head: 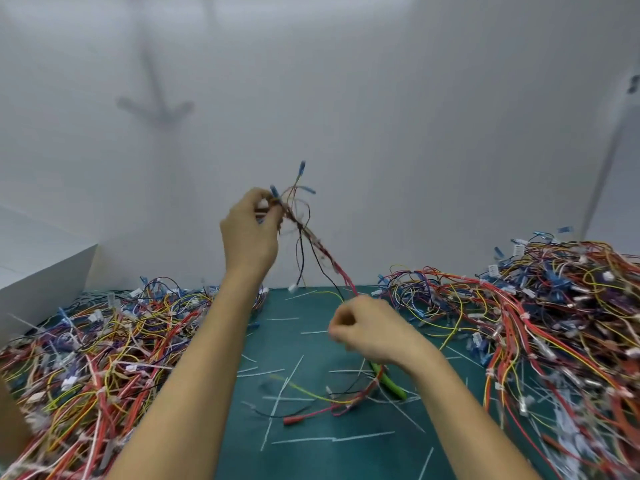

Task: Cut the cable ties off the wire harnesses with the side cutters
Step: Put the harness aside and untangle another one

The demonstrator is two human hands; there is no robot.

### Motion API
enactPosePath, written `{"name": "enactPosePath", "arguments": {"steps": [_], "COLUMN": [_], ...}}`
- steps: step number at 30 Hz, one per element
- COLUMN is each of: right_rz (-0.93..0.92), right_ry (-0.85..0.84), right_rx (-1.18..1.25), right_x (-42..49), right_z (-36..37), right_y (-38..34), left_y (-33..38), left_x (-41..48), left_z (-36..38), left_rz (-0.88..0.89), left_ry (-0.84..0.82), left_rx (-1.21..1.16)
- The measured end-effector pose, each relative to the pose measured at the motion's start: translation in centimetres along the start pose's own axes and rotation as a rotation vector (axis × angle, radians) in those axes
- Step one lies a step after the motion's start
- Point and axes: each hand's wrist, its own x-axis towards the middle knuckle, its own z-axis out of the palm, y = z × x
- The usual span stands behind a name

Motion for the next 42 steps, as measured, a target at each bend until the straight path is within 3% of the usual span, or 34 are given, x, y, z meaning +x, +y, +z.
{"name": "enactPosePath", "arguments": {"steps": [3,5,10,14,16,19,23,27,31,36,40,42], "right_rz": [-0.011,-0.080,-0.296,-0.430,-0.410,-0.301,-0.260,-0.172,-0.132,-0.135,-0.146,-0.178], "right_ry": [0.514,0.679,0.642,0.604,0.512,0.365,0.292,0.506,0.633,0.667,0.704,0.729], "right_rx": [0.150,0.166,0.307,0.603,0.777,0.849,0.888,0.975,0.999,1.004,0.975,0.890], "right_x": [0.3,0.5,1.2,0.9,0.9,1.0,0.5,0.5,0.6,0.8,0.6,0.3], "right_z": [-1.7,-2.7,-3.9,-4.0,-4.0,-4.2,-4.4,-4.1,-3.8,-2.8,-2.7,-2.7], "right_y": [0.1,0.1,-0.8,-1.3,-1.5,-1.9,-1.9,-2.1,-2.5,-3.4,-3.7,-3.9], "left_y": [2.5,3.8,5.3,5.3,5.3,5.3,5.5,5.0,6.3,8.2,8.6,8.6], "left_x": [0.5,0.3,-1.2,-2.3,-2.6,-3.4,-4.0,-4.6,-5.5,-6.2,-5.7,-5.5], "left_z": [-1.2,-1.8,-2.6,-1.5,-0.7,0.5,1.4,1.6,1.2,0.5,-0.8,-0.9], "left_rz": [0.121,0.176,0.121,-0.087,-0.187,-0.326,-0.433,-0.504,-0.397,-0.226,-0.280,-0.271], "left_ry": [-0.099,-0.159,-0.186,-0.011,0.045,0.027,0.069,0.120,0.028,-0.115,-0.246,-0.229], "left_rx": [-0.153,-0.245,-0.588,-0.991,-1.161,-1.273,-1.221,-0.783,-0.520,-0.525,-0.720,-0.686]}}
